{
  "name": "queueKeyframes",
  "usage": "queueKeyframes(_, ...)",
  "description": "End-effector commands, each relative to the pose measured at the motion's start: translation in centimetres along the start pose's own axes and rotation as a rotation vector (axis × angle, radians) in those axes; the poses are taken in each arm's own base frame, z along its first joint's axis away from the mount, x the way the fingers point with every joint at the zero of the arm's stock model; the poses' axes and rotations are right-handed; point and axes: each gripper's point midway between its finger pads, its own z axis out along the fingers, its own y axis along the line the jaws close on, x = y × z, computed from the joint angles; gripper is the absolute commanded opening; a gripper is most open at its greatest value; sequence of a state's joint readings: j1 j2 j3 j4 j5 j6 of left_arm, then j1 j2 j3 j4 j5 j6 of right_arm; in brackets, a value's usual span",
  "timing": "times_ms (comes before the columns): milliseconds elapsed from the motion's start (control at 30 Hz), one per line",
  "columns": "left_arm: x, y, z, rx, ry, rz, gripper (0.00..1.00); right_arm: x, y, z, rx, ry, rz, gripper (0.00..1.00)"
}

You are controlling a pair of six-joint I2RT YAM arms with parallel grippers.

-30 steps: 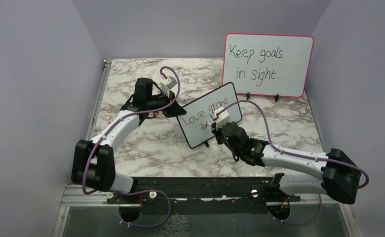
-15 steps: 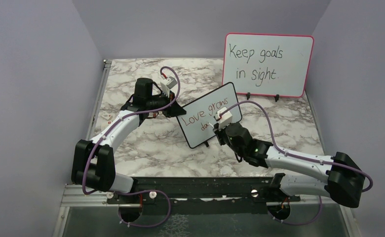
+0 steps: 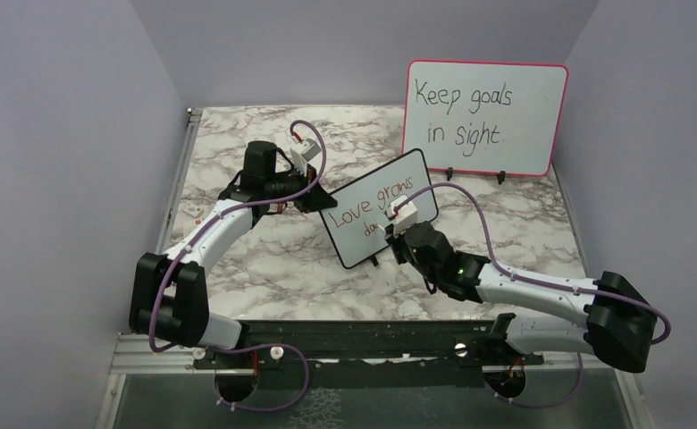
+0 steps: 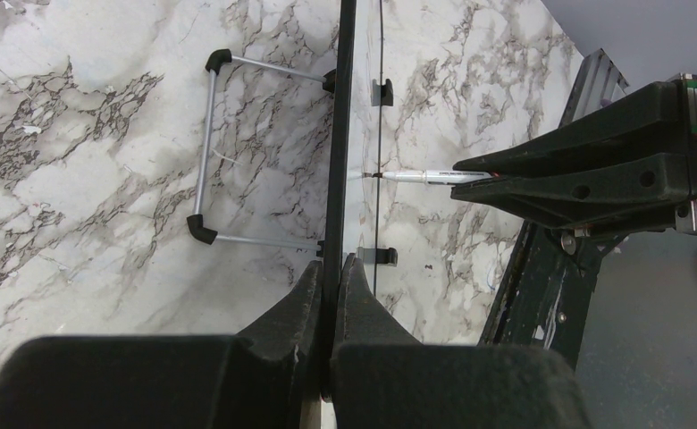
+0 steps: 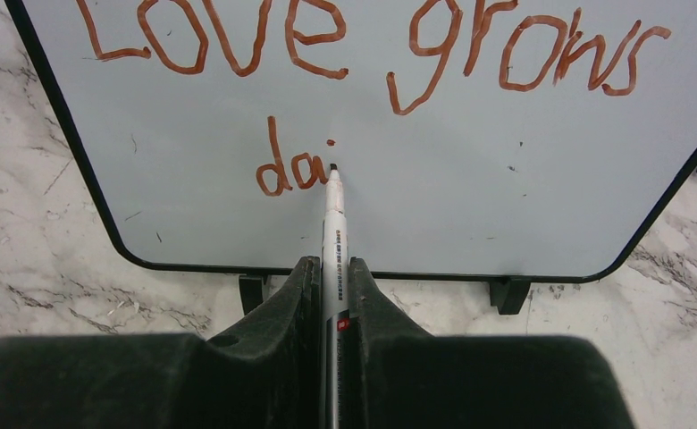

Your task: Write a sentence on the whiteboard

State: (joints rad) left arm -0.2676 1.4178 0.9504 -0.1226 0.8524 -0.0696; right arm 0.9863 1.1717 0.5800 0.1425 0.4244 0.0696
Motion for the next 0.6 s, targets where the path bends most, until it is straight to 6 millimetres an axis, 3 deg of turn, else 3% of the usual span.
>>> queueKeyframes(0, 4.6, 5.3, -0.5, -0.229, 0.131, -0.02, 0.0, -0.9, -0.3, 0.4, 0.021, -0.032, 0.021, 0.0)
queueKeyframes(567, 4.7, 5.4, -0.5, -0.227, 0.134, -0.024, 0.0, -1.8, -0.7, 0.4, 0.042, -0.062, 0.03, 0.0)
